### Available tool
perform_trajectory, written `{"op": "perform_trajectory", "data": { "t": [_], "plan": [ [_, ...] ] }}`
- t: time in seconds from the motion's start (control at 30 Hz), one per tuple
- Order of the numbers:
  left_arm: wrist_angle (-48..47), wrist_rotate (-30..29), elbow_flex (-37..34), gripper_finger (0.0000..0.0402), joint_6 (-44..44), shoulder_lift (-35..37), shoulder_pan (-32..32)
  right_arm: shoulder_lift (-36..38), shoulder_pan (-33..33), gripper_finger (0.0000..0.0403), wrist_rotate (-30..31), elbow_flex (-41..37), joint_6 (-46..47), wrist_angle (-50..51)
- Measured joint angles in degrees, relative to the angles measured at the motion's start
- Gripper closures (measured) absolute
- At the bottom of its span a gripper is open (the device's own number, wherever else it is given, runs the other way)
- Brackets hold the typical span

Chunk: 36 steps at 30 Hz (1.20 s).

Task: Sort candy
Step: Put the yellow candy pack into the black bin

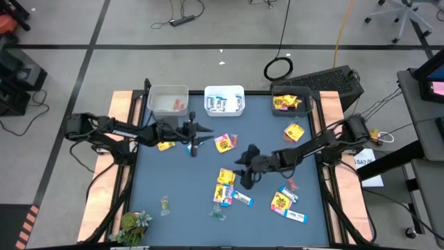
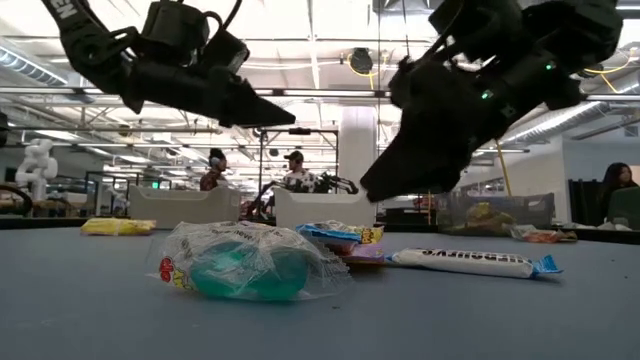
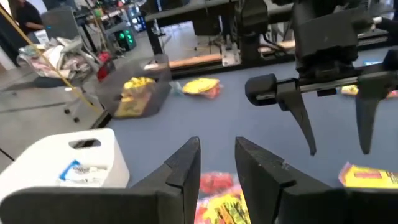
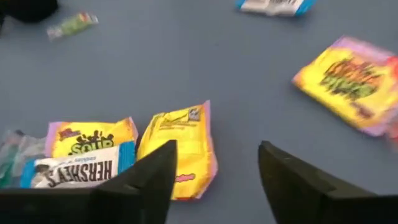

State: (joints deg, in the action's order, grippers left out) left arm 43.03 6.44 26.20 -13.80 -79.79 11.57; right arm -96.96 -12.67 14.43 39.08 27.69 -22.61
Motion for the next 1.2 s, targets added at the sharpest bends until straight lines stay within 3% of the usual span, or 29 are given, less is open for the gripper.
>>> {"op": "perform_trajectory", "data": {
  "t": [0.17, 0.33, 0.5, 0.83, 1.03, 1.2],
  "plan": [
    [0.05, -1.52, -2.07, 0.0295, 0.02, -0.02, -0.41, -5.72, -0.58, 0.0132, -4.45, 4.27, -0.1, 2.47],
    [0.07, -2.38, -2.91, 0.0295, 0.08, -0.02, -0.35, -9.35, -0.58, 0.0126, -7.35, 7.25, -0.8, 4.05],
    [0.11, -2.4, -2.93, 0.0295, 0.2, -0.02, -0.37, -9.67, -0.23, 0.018, -7.36, 7.62, -1.29, 4.53],
    [0.13, -2.4, -2.93, 0.0295, 1.34, -0.02, -0.41, -7.54, 0.73, 0.0388, -7.96, 7.53, -5.59, 5.29],
    [0.49, -2.4, -2.95, 0.0295, 1.4, -0.06, -0.41, 1.75, 2.32, 0.0383, -4.69, 7.54, -10.5, 10.39],
    [2.64, -2.38, -2.95, 0.0295, 1.49, -0.07, -0.41, 13.45, 5.49, 0.0393, 5.23, 7.56, -12.36, 24.73]
  ]
}}
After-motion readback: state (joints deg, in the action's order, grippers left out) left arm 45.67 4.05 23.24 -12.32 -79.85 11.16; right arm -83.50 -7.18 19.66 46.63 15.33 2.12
